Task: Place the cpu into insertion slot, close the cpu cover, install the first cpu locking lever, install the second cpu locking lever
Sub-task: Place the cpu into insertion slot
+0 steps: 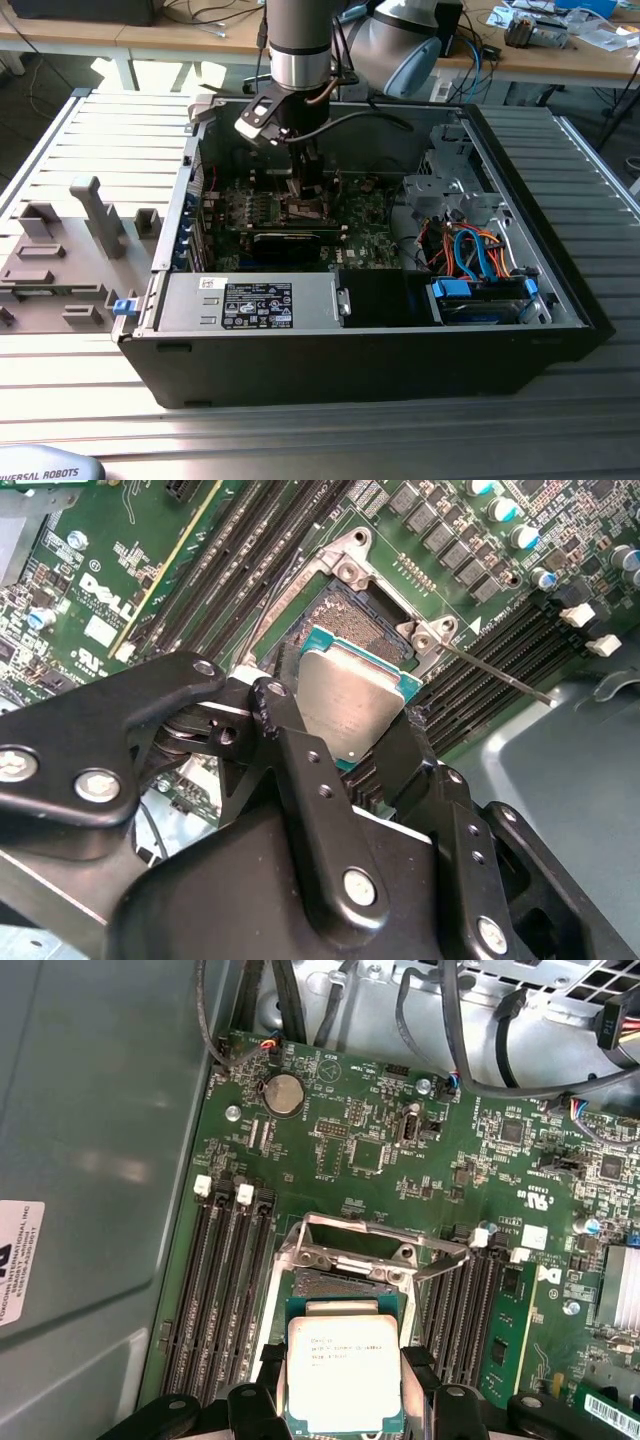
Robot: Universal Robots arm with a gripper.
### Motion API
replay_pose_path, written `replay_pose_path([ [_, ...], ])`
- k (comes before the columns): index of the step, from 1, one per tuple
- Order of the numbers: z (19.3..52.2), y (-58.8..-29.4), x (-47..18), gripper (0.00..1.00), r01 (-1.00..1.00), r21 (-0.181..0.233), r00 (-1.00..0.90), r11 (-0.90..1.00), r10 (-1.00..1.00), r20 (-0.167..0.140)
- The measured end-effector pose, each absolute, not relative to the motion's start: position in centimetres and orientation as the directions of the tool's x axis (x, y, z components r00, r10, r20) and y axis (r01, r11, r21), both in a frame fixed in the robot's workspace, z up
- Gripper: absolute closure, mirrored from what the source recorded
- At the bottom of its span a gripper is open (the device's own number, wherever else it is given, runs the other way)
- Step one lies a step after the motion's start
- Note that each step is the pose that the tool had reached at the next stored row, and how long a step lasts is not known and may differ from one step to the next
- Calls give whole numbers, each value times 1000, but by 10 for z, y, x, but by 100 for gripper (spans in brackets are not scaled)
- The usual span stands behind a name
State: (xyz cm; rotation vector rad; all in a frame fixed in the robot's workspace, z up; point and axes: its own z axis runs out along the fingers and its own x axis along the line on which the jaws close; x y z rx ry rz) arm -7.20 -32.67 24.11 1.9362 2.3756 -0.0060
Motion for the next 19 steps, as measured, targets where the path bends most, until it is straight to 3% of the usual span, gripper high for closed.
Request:
replay_pose_path([
  [19, 241, -327, -72, 46, 984, 45, -170, 173, 983, -62],
])
